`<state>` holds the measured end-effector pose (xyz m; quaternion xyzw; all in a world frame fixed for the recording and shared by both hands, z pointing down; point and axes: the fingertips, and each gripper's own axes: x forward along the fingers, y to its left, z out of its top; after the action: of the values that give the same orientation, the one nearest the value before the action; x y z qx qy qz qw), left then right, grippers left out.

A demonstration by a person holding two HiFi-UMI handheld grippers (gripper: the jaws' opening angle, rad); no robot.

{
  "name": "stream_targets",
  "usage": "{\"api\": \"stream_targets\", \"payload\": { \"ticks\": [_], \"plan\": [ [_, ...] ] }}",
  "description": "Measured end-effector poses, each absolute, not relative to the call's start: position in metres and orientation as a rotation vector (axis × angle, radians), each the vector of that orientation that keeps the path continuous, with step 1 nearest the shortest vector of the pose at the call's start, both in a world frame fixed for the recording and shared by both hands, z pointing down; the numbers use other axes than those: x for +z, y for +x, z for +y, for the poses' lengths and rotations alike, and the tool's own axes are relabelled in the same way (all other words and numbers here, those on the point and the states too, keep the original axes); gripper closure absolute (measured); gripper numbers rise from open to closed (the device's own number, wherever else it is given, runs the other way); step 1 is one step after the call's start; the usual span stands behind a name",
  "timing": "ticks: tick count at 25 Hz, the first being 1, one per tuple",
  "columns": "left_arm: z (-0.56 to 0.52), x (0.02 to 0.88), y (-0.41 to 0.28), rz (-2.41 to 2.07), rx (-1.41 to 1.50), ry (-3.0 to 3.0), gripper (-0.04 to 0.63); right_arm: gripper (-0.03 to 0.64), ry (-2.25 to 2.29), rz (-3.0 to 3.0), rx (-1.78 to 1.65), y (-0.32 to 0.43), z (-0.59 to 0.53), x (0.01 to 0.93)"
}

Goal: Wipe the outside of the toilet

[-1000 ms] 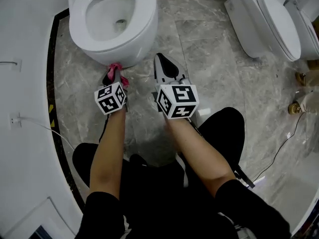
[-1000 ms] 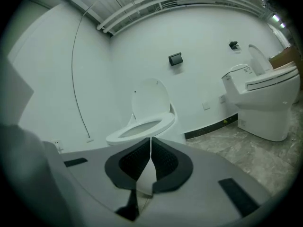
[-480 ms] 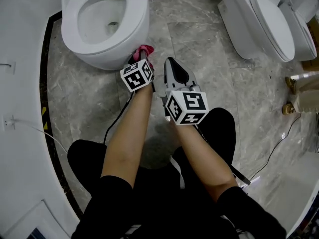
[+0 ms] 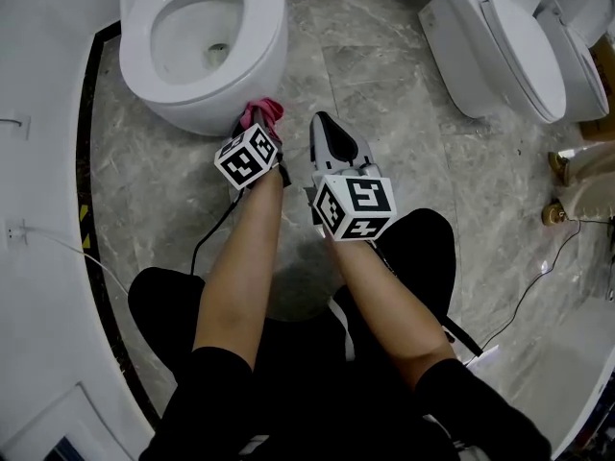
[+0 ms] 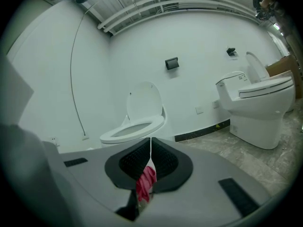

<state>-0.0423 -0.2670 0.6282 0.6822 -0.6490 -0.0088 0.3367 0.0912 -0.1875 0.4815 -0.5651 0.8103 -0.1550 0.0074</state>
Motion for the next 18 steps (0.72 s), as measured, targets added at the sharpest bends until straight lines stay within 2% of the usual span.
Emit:
{"api": "stream_targets", "payload": {
  "ticks": [18],
  "plan": [
    [-0.243, 0.616, -0.211, -1.824, 0.141, 1.778, 0.518, 0.583, -1.583, 2.655, -0.544, -0.007, -0.181, 0.491]
  ]
}}
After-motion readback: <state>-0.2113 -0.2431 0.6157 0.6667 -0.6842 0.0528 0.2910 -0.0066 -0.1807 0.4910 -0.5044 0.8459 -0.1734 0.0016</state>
